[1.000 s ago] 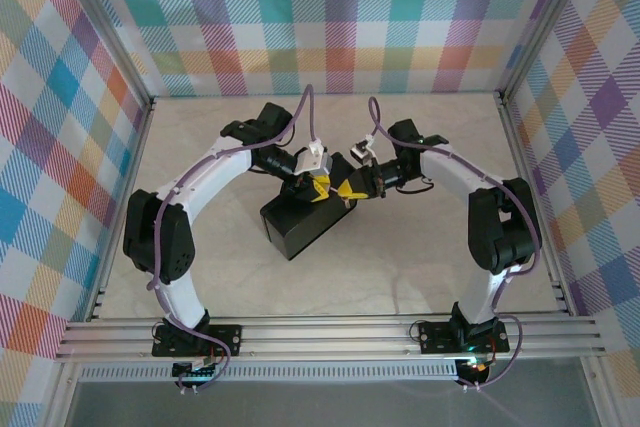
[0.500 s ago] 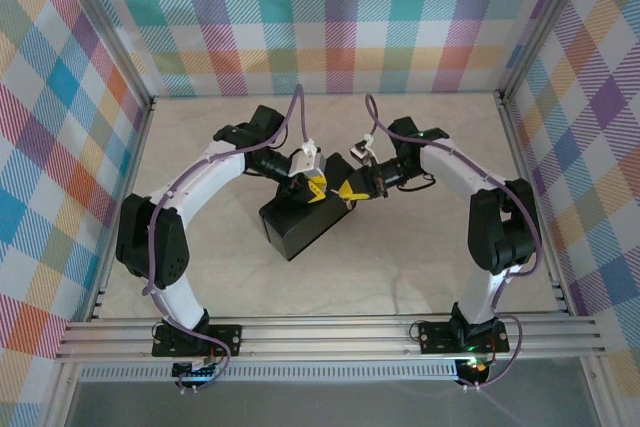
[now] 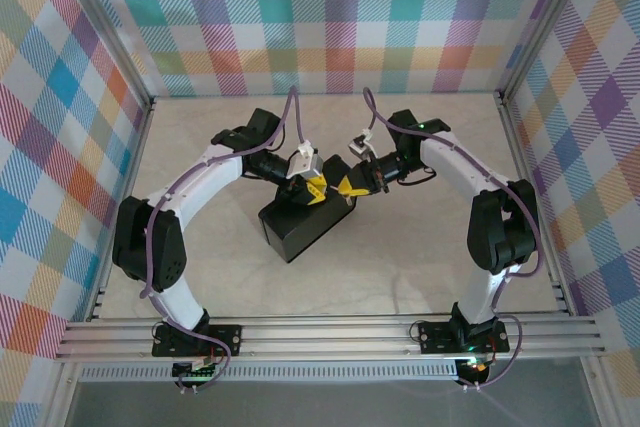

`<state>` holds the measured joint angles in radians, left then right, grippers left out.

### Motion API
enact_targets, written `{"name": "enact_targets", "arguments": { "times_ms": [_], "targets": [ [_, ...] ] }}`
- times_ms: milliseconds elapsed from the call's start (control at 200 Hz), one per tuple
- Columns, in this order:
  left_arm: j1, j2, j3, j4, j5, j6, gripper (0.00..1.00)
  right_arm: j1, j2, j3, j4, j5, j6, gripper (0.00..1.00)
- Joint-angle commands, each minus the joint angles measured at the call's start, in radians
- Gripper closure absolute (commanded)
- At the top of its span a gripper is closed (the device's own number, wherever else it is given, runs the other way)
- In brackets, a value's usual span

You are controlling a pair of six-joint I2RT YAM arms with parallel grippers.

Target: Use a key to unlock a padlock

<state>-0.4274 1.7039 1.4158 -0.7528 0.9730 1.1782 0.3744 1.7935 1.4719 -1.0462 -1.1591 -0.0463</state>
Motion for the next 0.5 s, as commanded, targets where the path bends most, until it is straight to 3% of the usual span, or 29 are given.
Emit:
{"name": "enact_targets", "arguments": {
  "times_ms": [0,495],
  "targets": [
    [0.010,-0.058,-0.003,0.041,0.092,-0.002,0.76,0.006,0.019,0.038,-0.077,0.002,-0.036,0.99],
    [0.013,-0.092,-0.033,0.076,0.096,-0.003,0.77,0.047,0.060,0.070,-0.110,0.018,-0.039,0.99]
  ]
}}
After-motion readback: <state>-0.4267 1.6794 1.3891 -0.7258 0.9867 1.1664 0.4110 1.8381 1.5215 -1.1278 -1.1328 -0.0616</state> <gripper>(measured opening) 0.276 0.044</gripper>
